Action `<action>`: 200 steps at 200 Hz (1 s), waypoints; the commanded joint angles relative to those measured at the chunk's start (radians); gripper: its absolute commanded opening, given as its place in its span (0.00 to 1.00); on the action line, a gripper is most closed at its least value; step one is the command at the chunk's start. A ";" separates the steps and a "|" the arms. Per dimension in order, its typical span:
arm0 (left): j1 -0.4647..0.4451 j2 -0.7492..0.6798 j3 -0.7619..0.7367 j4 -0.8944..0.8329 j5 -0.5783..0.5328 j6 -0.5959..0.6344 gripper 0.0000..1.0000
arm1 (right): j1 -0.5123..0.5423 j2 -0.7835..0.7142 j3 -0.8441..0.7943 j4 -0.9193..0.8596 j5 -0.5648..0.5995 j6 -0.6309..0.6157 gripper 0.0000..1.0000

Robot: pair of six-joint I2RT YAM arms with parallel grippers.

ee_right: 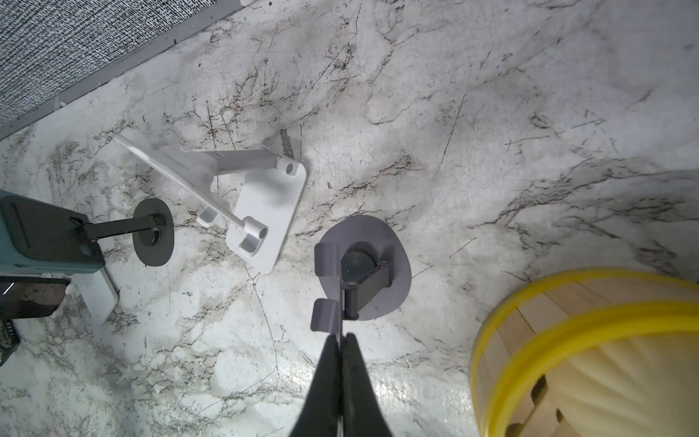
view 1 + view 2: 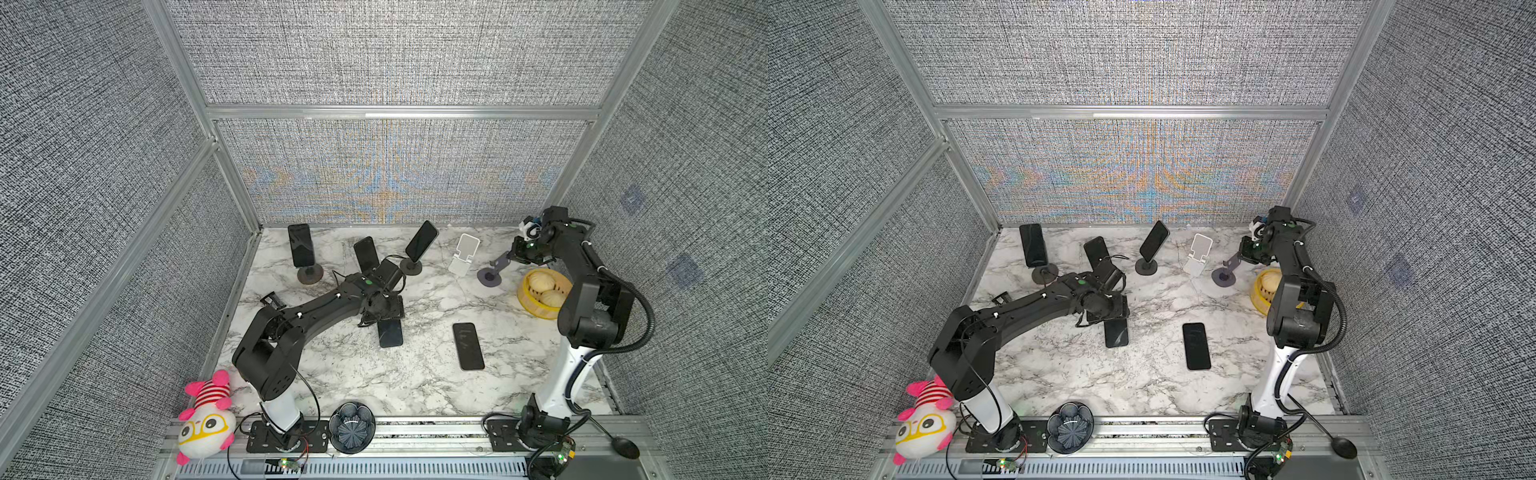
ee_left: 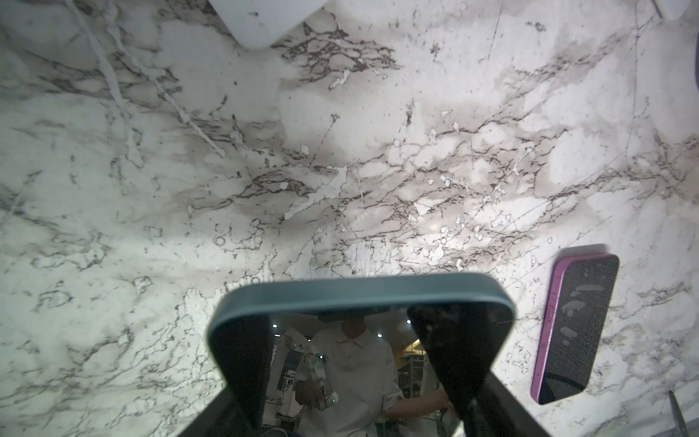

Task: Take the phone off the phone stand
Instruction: 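Carry the teal-edged phone toward the purple-edged phone while the right arm moves toward the steamer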

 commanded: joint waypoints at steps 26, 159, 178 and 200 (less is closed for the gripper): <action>-0.015 0.023 0.036 -0.035 0.007 -0.064 0.39 | -0.002 -0.032 0.035 -0.051 0.033 -0.011 0.57; -0.206 0.311 0.329 -0.139 0.081 -0.142 0.39 | 0.145 -0.528 -0.335 0.023 0.249 0.130 0.94; -0.232 0.337 0.335 -0.126 0.098 -0.167 0.40 | 0.156 -0.558 -0.356 0.023 0.262 0.128 0.94; -0.263 0.365 0.341 -0.090 0.114 -0.220 0.41 | 0.166 -0.583 -0.366 0.020 0.263 0.124 0.94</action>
